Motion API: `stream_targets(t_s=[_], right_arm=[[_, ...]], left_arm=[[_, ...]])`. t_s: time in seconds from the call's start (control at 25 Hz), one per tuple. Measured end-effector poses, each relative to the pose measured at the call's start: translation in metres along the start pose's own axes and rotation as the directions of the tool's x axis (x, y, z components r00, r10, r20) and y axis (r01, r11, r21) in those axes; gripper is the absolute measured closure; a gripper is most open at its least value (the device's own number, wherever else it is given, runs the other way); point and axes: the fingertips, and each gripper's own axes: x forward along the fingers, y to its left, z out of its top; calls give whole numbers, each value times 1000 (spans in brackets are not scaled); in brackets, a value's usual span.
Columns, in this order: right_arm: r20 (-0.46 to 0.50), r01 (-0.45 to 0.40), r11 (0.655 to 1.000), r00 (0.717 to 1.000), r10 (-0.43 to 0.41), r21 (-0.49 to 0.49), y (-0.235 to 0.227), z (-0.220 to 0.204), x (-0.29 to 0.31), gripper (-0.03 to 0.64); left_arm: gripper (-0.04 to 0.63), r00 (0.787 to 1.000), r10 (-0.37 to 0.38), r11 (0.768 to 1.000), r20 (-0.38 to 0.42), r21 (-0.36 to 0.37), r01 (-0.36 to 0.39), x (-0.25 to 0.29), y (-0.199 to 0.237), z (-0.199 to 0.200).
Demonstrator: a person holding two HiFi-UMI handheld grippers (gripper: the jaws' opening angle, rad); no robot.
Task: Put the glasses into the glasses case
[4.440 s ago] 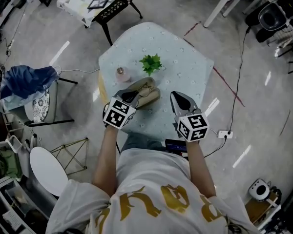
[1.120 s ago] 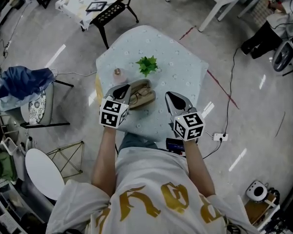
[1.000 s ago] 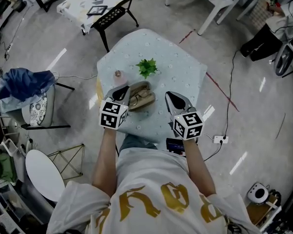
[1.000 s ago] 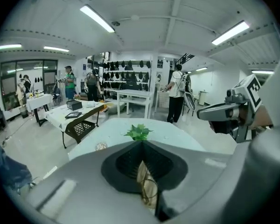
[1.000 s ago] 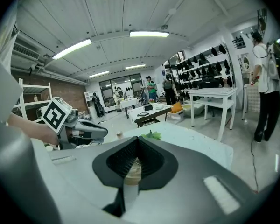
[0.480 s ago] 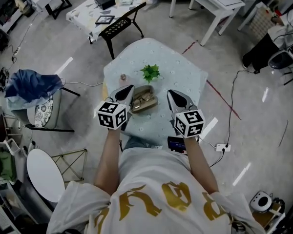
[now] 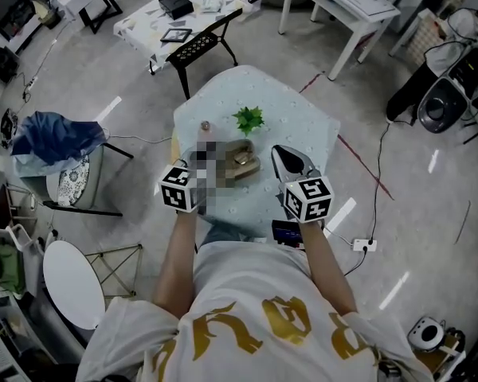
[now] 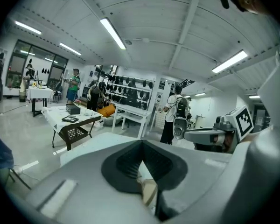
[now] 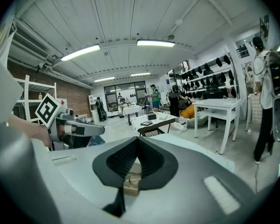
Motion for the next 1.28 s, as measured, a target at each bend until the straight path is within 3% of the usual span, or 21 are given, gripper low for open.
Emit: stream_targets(t_s=[1.28], right_arm=[[8,-9,1000,1000,9,-12,3,5,-1,594]], left_arm=[[594,1000,-7,1000,-26,-11,7,3,0,-8]])
